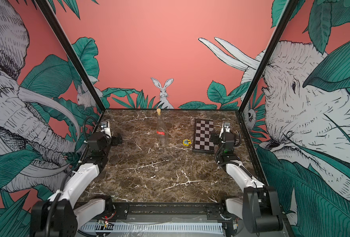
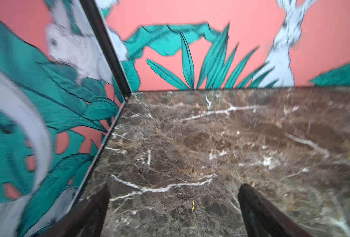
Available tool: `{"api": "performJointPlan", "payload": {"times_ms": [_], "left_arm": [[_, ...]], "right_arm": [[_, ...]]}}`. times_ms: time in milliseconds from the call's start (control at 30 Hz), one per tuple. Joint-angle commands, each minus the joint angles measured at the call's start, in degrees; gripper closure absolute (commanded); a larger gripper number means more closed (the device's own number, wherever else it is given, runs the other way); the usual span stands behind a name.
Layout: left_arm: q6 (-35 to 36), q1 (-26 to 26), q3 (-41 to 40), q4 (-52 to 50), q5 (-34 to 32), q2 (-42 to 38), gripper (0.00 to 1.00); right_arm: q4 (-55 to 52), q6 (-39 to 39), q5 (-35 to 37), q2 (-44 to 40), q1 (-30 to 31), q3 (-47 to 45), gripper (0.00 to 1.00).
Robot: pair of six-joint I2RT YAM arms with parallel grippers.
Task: Remove the label from the bottle
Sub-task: Pick up the bottle from the center of the board.
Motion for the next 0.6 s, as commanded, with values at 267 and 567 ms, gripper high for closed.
{"api": "performJointPlan", "payload": {"times_ms": [267,567], "left_arm": [[-5.48,-6.74,1.66,-30.06,16.08,-17.65,0.01],[3.04,-15.74,7.17,-16.04,26.61,-7.96,0.01]], "right_arm": [[-5.76,-4.86,-22.42,0.70,7.70,5.15,0.01],[7.23,-12.55,-31.52,4.62,14.25,4.31,0.01]]}}
